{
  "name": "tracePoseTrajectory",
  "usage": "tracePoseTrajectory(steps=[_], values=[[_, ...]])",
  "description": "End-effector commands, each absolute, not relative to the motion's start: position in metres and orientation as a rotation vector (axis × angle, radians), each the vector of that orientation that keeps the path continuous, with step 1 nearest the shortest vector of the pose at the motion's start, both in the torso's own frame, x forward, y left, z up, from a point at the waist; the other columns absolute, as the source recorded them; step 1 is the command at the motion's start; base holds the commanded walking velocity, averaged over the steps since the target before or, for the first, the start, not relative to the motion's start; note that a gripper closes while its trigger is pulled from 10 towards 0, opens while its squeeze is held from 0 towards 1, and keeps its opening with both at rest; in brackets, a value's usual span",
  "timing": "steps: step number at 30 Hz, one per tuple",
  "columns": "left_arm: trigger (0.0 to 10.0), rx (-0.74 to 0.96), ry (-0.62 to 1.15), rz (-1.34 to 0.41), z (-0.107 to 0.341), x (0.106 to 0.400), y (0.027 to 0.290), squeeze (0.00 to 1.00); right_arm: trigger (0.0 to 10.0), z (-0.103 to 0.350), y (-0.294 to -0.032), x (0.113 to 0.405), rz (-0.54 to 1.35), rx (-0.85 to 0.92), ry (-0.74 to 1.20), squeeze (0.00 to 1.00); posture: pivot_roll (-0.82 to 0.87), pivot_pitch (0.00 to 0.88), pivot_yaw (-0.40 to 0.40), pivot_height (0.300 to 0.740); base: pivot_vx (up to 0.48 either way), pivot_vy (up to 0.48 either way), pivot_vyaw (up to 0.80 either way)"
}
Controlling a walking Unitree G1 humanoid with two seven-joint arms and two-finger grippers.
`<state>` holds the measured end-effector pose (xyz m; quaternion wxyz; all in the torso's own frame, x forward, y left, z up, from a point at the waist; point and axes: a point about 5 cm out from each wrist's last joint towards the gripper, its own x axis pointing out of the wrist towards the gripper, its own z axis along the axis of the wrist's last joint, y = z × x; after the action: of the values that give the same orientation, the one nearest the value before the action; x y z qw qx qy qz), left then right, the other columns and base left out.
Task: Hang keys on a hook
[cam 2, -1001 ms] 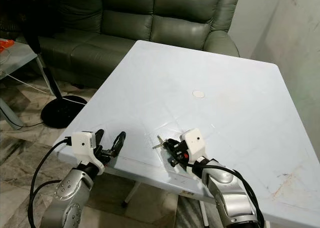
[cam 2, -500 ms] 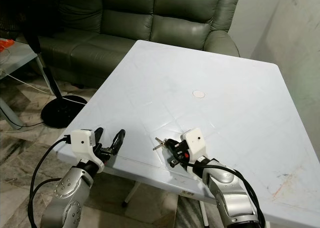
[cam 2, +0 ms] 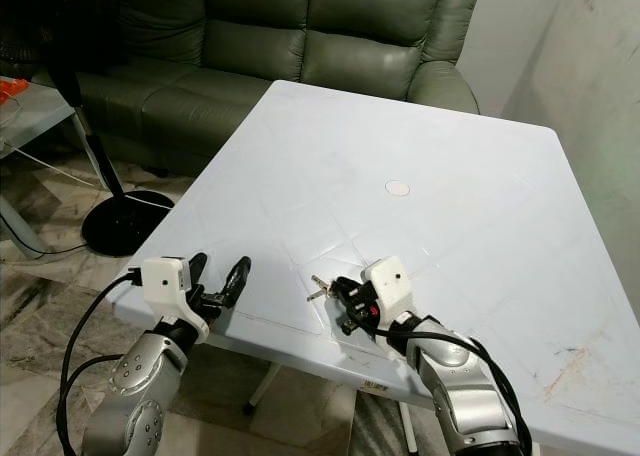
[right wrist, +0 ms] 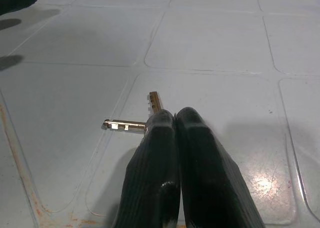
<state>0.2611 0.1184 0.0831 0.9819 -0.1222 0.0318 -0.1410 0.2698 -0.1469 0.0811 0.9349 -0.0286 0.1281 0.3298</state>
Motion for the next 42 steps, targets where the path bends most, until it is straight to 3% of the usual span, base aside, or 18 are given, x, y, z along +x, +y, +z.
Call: tracePoseTrajectory(steps=[1, 28, 30, 31, 32, 33, 34, 42], values=[[10.0, -0.246, 0.055, -0.284, 0.087, 0.264, 0.118, 0.0, 10.0, 0.085, -0.146, 0.272, 0.688, -0.076, 0.255, 0.0, 0.04, 0.001, -0.08, 0.74, 0.0, 0.0, 0.0], [10.0, -0.255, 0.053, -0.279, 0.088, 0.266, 0.118, 0.0, 10.0, 0.08, -0.148, 0.276, 0.59, -0.168, 0.271, 0.0, 0.04, 0.009, -0.079, 0.74, 0.0, 0.0, 0.0], [10.0, -0.257, 0.053, -0.28, 0.089, 0.266, 0.118, 0.0, 8.3, 0.081, -0.148, 0.277, 0.574, -0.169, 0.256, 0.0, 0.04, 0.007, -0.079, 0.74, 0.0, 0.0, 0.0], [10.0, -0.259, 0.052, -0.28, 0.089, 0.266, 0.118, 0.0, 8.3, 0.081, -0.149, 0.278, 0.565, -0.175, 0.256, 0.0, 0.04, 0.007, -0.079, 0.74, 0.0, 0.0, 0.0], [10.0, -0.259, 0.053, -0.28, 0.089, 0.266, 0.118, 0.0, 3.3, 0.082, -0.149, 0.278, 0.563, -0.173, 0.253, 0.0, 0.04, 0.007, -0.079, 0.74, 0.0, 0.0, 0.0], [10.0, -0.258, 0.053, -0.28, 0.089, 0.266, 0.117, 0.0, 2.4, 0.082, -0.148, 0.278, 0.563, -0.17, 0.25, 0.0, 0.04, 0.007, -0.079, 0.74, 0.0, 0.0, 0.0], [10.0, -0.26, 0.053, -0.281, 0.089, 0.266, 0.117, 0.0, 0.2, 0.082, -0.149, 0.278, 0.555, -0.174, 0.246, 0.0, 0.04, 0.007, -0.079, 0.74, 0.0, 0.0, 0.0], [10.0, -0.262, 0.051, -0.279, 0.09, 0.267, 0.118, 0.0, 0.0, 0.082, -0.151, 0.281, 0.514, -0.205, 0.239, 0.0, 0.04, 0.008, -0.078, 0.74, 0.0, 0.0, 0.0]])
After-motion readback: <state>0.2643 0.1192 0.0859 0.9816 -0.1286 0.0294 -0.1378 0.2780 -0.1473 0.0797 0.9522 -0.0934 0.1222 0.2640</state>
